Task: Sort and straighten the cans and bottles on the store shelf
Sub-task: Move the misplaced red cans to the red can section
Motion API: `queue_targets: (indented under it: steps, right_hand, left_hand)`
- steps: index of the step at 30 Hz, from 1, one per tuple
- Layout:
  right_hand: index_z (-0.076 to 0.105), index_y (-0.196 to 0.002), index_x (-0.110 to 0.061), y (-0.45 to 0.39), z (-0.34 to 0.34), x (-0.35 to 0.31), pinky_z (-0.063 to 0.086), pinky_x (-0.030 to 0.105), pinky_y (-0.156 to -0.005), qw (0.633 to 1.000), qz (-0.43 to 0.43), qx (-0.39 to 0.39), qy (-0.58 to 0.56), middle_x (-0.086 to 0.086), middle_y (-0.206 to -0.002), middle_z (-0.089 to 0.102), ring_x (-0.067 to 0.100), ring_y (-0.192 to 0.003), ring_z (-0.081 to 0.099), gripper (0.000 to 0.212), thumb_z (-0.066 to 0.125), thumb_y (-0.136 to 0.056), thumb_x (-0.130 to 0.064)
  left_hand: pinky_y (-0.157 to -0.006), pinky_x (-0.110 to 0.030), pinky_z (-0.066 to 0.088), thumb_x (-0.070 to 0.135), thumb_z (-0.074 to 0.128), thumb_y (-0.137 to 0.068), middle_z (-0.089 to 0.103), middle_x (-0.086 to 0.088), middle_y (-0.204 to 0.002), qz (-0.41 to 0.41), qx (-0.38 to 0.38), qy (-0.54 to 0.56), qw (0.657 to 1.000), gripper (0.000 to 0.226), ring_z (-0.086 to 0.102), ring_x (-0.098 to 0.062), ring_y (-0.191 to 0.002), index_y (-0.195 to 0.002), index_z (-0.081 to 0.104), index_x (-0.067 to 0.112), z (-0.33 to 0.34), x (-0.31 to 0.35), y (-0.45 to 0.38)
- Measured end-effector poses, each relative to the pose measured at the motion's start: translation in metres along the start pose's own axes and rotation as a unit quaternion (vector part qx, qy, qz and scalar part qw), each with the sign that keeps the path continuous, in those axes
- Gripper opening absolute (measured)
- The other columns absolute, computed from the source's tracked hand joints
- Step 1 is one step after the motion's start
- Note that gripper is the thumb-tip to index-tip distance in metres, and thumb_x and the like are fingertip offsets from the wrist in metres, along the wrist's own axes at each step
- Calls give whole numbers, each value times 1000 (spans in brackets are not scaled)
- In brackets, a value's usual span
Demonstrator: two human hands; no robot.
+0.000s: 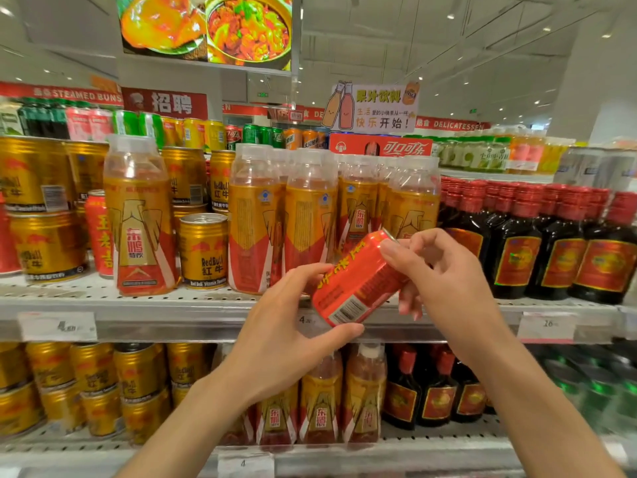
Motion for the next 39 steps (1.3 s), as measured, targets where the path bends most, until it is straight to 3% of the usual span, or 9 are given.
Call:
queue_targets:
  steps: [6,13,19,24,29,39]
  right_hand:
    - [54,-104,-11,13,26,5,45,29,-39,997,36,-51,-49,4,-88,73,21,-46,55,47,72,-78,-45]
    - [55,-121,-21,39,99,-10,46,29,-40,992,65,-87,-57,9,-105,72,26,-47,56,46,71,-81,-38]
    - [65,-116,-24,70,200,-42,46,26,-42,994,59,-92,-20,-16,-96,74,17,-51,63,40,67,-79,-38]
    - [66,-115,-22,83,286,-59,45,28,-38,990,73,-109,-47,-3,-97,74,27,-47,60,37,70,-80,-34]
    - [66,-119,-28,85,340,-77,50,29,-45,986,61,-150,-28,-4,-109,74,29,-53,63,37,69,-85,-38]
    - [65,-122,-31,60,381,-93,55,31,-48,984,11,-180,6,-7,-112,73,27,-54,68,35,68,-89,-40]
  left_hand:
    - [-88,-5,44,52,81,-74,58,27,-120,-15,8,3,1000,67,57,6,-112,-133,50,41,-29,-10,24]
    - [-88,-8,45,54,82,-72,58,30,-120,-21,9,-3,1000,66,58,6,-110,-129,52,48,-96,-41,65]
    - [-87,-8,43,45,88,-69,61,28,-120,-15,5,-13,1000,66,59,4,-108,-127,56,45,-193,-88,109]
    - [-90,-12,45,45,87,-70,61,27,-121,-33,-1,-15,999,65,59,3,-113,-127,56,45,-270,-122,140]
    - [-89,-12,47,41,88,-70,60,31,-120,-46,16,-25,998,64,59,5,-112,-124,55,49,-324,-144,160]
    - [-86,-3,42,47,85,-72,56,34,-121,-49,21,-54,997,64,55,9,-111,-127,51,51,-363,-163,150]
Point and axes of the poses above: each hand's wrist, its own y-axis away from the middle knuckle, its own z-axis out of the palm, x = y × z, the point moved 3 cm from there along -y, towards the middle knuckle
